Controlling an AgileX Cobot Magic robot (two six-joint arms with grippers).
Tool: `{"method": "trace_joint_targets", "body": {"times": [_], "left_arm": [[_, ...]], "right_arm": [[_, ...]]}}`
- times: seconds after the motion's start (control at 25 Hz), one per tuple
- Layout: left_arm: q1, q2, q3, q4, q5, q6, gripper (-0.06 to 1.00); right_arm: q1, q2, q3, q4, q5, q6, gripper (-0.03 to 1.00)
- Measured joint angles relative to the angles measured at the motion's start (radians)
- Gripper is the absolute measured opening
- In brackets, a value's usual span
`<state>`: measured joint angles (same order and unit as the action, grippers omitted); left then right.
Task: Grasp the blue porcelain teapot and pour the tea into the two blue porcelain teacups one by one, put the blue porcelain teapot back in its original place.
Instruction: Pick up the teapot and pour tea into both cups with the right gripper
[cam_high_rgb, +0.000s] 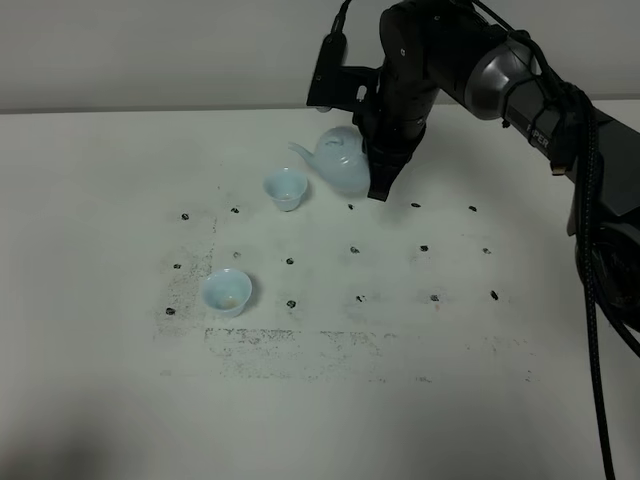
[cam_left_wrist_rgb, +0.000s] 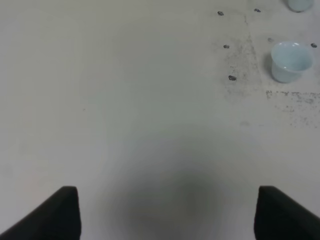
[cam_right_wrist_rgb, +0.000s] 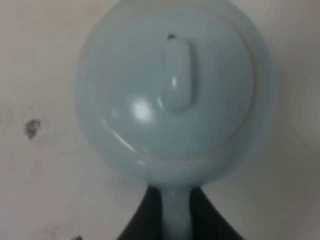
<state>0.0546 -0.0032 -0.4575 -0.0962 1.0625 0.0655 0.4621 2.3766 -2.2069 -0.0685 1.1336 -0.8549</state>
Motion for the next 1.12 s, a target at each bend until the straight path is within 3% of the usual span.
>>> {"method": "trace_joint_targets", "body": {"times": [0.4, 0.68, 1.12], "left_arm": [[0.000, 0.000, 0.000, 0.000, 0.000, 0.000, 0.68], [0.000, 0.000, 0.000, 0.000, 0.000, 0.002, 0.68], [0.000, 0.000, 0.000, 0.000, 0.000, 0.002, 0.68]], "right_arm": [[0.000, 0.031, -0.001, -0.071, -0.053, -0.099, 0.04], [0.020, 0.031, -0.001, -0.181, -0.055, -0.113, 0.04], [0.041, 0.031, -0.001, -0.256, -0.063, -0.133, 0.04]]}}
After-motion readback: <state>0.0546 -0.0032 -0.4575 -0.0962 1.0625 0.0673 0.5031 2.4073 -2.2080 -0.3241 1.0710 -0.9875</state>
